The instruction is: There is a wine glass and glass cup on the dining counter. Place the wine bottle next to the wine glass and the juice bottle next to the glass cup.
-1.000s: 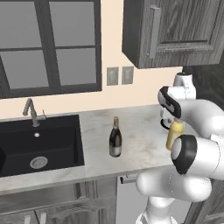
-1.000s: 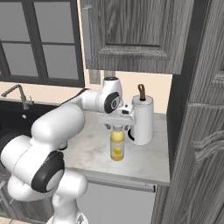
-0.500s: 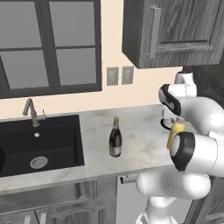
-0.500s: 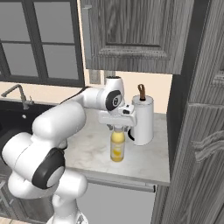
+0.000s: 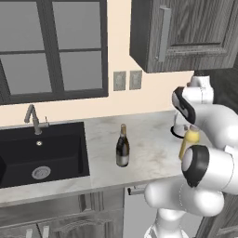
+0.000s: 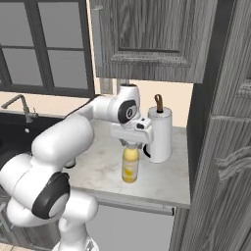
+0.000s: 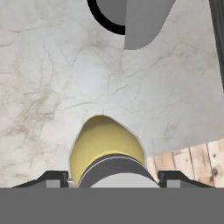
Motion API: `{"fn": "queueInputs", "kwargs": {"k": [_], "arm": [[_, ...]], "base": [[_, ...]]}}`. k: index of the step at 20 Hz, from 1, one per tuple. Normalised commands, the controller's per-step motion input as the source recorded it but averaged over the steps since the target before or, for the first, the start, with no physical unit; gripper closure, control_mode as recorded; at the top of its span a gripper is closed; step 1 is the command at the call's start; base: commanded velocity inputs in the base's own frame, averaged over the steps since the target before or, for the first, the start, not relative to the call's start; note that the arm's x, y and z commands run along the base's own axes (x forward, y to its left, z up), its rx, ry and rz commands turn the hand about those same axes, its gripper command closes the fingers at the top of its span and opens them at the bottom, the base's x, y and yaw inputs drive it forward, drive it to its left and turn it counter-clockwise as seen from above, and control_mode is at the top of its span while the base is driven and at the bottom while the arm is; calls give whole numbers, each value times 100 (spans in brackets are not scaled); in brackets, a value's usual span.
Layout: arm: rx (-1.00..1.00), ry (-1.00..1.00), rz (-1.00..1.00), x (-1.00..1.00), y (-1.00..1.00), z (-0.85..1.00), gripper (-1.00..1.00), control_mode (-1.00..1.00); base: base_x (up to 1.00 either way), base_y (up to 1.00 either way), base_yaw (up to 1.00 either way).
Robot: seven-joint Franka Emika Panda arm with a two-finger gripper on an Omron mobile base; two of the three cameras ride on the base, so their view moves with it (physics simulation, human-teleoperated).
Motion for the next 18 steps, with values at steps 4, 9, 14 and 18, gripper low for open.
{"fn": "queueInputs", "kwargs": {"k": [4, 9, 14, 18], "arm": [[0, -2, -8, -15, 1, 35, 100, -100], [-3, -5, -6, -21, 5, 37, 100, -100], [-1, -3, -3, -24, 0, 31, 100, -100], [0, 0, -1, -9, 6, 13, 100, -100]], "base": [[0, 0, 0], [0, 0, 0], [0, 0, 0], [0, 0, 0]]}}
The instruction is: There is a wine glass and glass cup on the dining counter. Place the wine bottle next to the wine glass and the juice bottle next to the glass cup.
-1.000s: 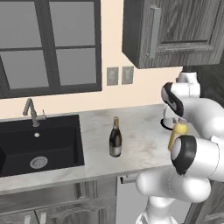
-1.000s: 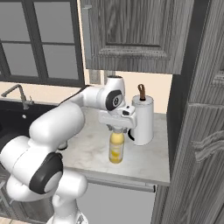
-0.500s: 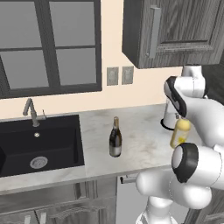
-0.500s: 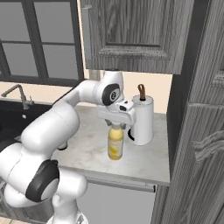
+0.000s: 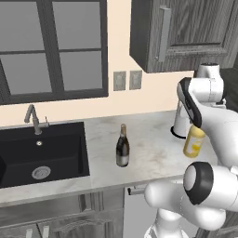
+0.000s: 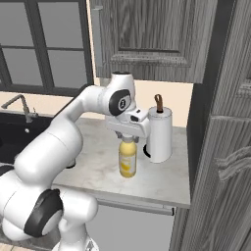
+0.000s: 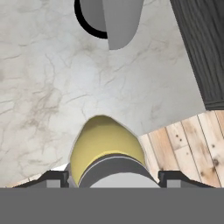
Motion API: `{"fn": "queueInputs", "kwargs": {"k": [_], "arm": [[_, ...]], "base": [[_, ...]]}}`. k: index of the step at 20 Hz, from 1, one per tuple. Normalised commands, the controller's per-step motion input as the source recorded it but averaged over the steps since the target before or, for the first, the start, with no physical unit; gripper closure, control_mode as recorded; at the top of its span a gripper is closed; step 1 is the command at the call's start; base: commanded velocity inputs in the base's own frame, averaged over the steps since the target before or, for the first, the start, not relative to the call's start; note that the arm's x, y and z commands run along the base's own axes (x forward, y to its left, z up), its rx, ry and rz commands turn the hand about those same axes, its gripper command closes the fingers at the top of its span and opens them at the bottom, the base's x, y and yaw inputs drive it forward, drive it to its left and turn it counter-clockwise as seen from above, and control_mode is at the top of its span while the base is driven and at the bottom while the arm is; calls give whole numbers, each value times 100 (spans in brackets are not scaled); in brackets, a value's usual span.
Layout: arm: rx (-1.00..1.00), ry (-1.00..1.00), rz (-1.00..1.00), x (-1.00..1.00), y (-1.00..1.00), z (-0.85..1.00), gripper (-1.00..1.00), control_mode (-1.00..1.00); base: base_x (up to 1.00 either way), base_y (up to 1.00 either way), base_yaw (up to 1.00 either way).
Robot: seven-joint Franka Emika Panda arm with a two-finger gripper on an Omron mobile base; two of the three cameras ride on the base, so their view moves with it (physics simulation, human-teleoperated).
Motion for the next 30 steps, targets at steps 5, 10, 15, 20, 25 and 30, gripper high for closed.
{"fn": "queueInputs", "kwargs": {"k": [5, 10, 15, 20, 25, 30], "arm": [[0, 0, 0, 0, 0, 1, 100, -100], [0, 0, 0, 0, 0, 0, 100, -100], [0, 0, 0, 0, 0, 0, 100, -100], [0, 0, 0, 0, 0, 0, 100, 100], [0, 0, 0, 0, 0, 0, 100, 100], [0, 0, 0, 0, 0, 0, 100, 100]], "base": [[0, 0, 0], [0, 0, 0], [0, 0, 0], [-4, 1, 0], [-25, 9, 0], [-43, 3, 3]]}}
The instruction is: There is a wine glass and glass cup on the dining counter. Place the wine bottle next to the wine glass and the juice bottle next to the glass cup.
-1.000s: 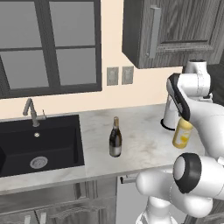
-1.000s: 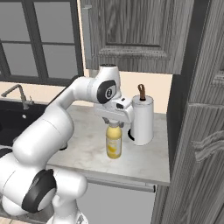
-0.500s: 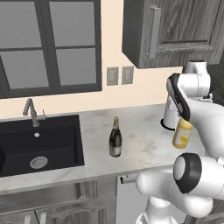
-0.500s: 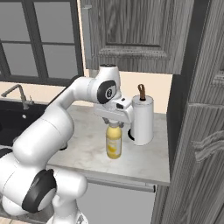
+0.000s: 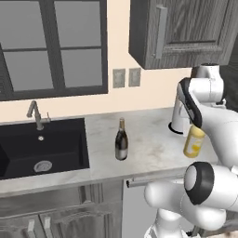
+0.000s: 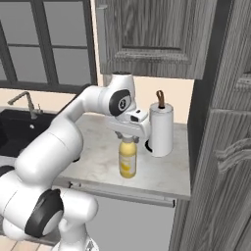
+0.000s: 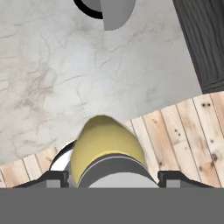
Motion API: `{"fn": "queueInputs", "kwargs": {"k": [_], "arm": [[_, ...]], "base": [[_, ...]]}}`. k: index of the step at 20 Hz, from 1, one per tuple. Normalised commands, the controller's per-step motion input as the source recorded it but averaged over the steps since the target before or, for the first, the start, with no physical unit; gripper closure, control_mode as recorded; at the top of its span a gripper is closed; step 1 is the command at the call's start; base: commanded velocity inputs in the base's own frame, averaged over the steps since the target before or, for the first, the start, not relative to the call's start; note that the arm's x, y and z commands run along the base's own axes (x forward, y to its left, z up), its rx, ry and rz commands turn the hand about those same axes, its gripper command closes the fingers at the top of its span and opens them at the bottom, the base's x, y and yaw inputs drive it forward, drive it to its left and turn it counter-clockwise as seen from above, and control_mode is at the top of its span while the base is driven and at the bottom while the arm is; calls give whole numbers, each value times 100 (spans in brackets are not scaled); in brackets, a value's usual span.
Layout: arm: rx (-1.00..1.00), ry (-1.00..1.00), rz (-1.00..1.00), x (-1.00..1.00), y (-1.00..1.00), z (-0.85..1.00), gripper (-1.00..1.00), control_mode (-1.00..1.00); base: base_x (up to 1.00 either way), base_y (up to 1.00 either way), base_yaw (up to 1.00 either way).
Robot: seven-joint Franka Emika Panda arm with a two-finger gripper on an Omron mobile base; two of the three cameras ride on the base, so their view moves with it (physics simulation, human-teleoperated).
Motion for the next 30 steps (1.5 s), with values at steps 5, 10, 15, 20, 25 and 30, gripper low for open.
{"fn": "queueInputs", "kwargs": {"k": [5, 10, 15, 20, 25, 30], "arm": [[0, 0, 0, 0, 0, 0, 100, 100], [0, 0, 0, 0, 0, 0, 100, 100], [0, 0, 0, 0, 0, 0, 100, 100], [0, 0, 0, 0, 0, 0, 100, 100], [0, 0, 0, 0, 0, 0, 100, 100], [0, 0, 0, 0, 0, 0, 100, 100]], "base": [[-46, 1, 26], [-25, 0, 80], [0, 0, 100], [0, 0, 100], [0, 0, 100], [0, 0, 100]]}}
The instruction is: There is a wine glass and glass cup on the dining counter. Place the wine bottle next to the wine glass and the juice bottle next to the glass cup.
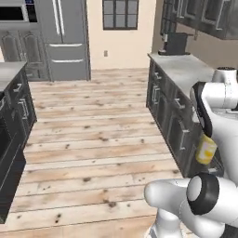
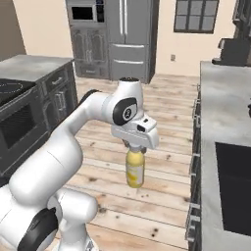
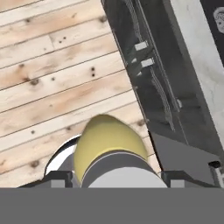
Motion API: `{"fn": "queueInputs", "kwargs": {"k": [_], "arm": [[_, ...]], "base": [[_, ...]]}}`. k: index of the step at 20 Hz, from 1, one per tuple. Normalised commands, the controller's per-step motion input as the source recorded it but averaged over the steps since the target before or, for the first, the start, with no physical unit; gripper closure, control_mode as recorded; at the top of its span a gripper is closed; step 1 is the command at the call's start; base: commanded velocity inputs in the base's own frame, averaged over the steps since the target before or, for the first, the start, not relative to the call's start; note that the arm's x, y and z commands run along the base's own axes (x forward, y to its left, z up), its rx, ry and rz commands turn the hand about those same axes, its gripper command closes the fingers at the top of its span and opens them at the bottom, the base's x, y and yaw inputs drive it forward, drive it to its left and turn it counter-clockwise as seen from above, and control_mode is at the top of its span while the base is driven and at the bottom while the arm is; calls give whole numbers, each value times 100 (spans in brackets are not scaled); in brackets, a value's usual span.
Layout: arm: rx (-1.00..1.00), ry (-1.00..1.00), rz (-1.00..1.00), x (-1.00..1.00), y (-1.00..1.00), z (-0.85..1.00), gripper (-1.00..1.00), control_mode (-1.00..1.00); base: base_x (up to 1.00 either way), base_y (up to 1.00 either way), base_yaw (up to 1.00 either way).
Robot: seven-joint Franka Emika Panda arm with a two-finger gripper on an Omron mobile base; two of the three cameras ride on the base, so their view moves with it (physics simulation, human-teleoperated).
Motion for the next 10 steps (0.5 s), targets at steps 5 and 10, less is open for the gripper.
{"fn": "queueInputs", "kwargs": {"k": [5, 10], "arm": [[0, 0, 0, 0, 0, 0, 100, 100], [0, 0, 0, 0, 0, 0, 100, 100]], "base": [[-3, -2, 100], [0, -5, 96]]}}
